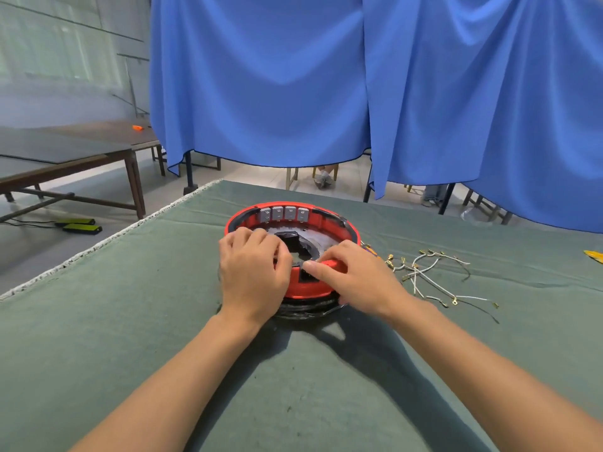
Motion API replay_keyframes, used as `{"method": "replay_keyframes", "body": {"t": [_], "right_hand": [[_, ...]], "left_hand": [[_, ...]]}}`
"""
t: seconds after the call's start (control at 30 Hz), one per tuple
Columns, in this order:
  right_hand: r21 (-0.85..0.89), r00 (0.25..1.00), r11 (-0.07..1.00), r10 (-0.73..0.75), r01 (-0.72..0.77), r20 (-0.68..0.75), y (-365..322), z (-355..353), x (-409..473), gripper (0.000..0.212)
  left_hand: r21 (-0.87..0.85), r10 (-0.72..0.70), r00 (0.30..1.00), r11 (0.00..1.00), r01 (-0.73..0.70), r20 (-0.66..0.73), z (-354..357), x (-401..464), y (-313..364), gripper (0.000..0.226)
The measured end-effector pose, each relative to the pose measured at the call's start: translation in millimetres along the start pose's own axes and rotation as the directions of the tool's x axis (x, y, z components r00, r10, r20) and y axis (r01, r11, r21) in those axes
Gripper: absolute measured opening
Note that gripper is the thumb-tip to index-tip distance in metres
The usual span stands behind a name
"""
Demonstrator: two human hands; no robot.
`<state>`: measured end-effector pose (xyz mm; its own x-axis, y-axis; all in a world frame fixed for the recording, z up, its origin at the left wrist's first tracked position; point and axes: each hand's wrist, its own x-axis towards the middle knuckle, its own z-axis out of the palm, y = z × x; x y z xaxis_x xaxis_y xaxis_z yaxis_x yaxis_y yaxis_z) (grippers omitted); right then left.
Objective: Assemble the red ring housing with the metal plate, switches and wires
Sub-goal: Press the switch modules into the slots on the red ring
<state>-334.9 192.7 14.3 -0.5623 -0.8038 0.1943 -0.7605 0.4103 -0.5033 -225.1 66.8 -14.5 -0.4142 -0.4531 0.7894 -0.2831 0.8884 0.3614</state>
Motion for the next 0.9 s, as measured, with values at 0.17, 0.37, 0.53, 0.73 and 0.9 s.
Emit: {"method": "replay_keyframes", "body": {"t": [0.17,0.37,0.53,0.73,0.9], "right_hand": [[0.244,0.954,0.966,-0.007,0.085,-0.301,5,19,-15,0.028],[0.362,0.862,0.931,0.142,0.052,-0.487,13,19,-19,0.017],[0.191,0.886,0.981,0.067,0.024,-0.458,22,18,-18,0.024],[0.077,0.877,0.997,0.012,0.029,-0.48,19,28,-21,0.042],[0.238,0.815,0.966,0.057,0.101,-0.577,7,29,-23,0.049]], "left_hand": [[-0.332,-0.071,0.99,0.937,0.107,0.119,-11,-4,19,0.031],[-0.459,-0.235,0.956,0.839,0.291,0.178,-22,4,9,0.036],[-0.592,-0.211,0.954,0.75,0.297,0.211,-35,15,-22,0.029],[-0.192,-0.162,0.97,0.962,0.196,0.182,-44,15,-12,0.036],[0.062,-0.042,0.978,0.998,0.03,0.203,-30,-7,45,0.029]]}}
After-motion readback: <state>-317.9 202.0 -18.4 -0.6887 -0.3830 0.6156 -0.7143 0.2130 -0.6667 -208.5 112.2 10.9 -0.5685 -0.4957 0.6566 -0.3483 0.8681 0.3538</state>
